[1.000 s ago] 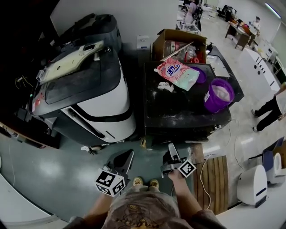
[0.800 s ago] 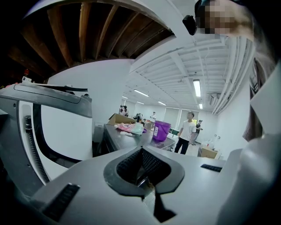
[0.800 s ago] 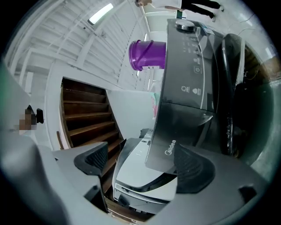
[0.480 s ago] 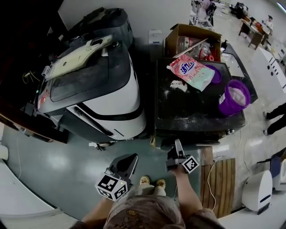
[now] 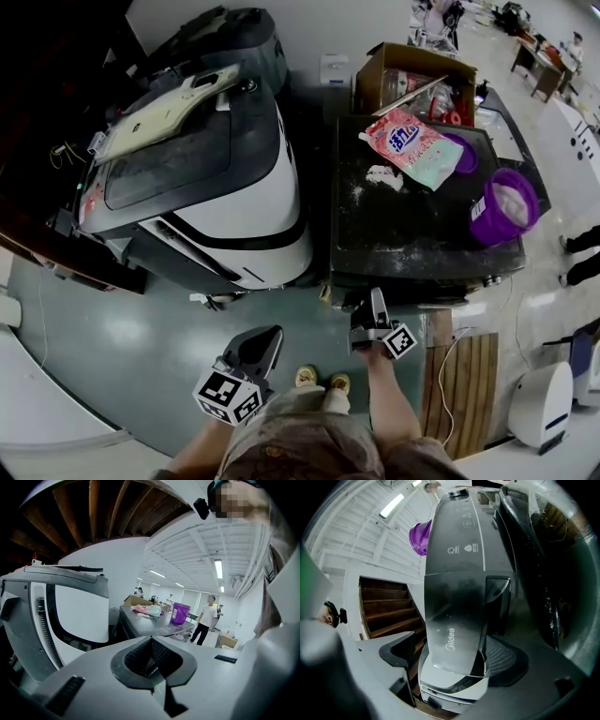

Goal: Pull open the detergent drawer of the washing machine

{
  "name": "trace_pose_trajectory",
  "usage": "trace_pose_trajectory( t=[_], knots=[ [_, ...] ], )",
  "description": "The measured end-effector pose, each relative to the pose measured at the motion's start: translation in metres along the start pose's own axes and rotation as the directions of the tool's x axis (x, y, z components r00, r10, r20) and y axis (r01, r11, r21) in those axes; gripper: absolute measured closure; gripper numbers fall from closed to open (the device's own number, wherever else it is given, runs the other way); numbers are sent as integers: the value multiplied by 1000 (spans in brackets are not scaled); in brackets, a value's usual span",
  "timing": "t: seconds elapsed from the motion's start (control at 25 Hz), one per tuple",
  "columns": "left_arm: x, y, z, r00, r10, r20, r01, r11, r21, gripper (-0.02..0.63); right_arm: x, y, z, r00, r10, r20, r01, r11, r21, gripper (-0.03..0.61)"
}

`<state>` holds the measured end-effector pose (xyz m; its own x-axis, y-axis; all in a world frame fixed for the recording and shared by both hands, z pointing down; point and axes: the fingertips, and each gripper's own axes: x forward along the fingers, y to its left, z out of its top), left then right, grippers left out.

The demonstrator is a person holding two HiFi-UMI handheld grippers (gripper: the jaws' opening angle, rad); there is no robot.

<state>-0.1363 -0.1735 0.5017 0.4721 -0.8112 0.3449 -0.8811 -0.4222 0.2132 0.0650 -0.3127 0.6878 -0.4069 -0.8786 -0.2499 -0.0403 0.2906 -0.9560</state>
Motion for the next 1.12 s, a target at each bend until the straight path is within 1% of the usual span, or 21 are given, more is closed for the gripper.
trace_pose_trajectory(
  t=[0.16, 0.28, 0.44, 0.52, 0.64, 0.92, 1.12],
  knots=[
    [-2, 3, -4, 1000, 12, -10, -12, 1000, -3, 594, 3, -3, 2, 999, 23, 22, -24, 999, 32, 118],
    [-5, 4, -5, 999, 26, -22, -27, 1000, -11, 594, 6, -5, 3, 999, 34, 34, -35, 999, 38, 118],
    [-6, 6, -9, 999, 26, -30, -26, 1000, -1, 594, 9, -4, 7, 997, 61, 56, -64, 996, 58, 126],
    [-6, 7, -10, 999, 31, -35, -31, 1000, -6, 594, 9, -7, 8, 996, 62, 60, -65, 996, 62, 144],
    [-6, 9, -12, 999, 35, -40, -36, 999, -14, 594, 8, -9, 9, 995, 72, 63, -77, 994, 72, 197],
    [-8, 9, -19, 998, 40, -53, -40, 999, -15, 594, 4, -10, 9, 992, 109, 70, -114, 990, 82, 254],
    [-9, 13, -22, 997, 45, -60, -46, 999, -17, 594, 0, -16, 8, 990, 106, 90, -114, 990, 88, 294]
  ],
)
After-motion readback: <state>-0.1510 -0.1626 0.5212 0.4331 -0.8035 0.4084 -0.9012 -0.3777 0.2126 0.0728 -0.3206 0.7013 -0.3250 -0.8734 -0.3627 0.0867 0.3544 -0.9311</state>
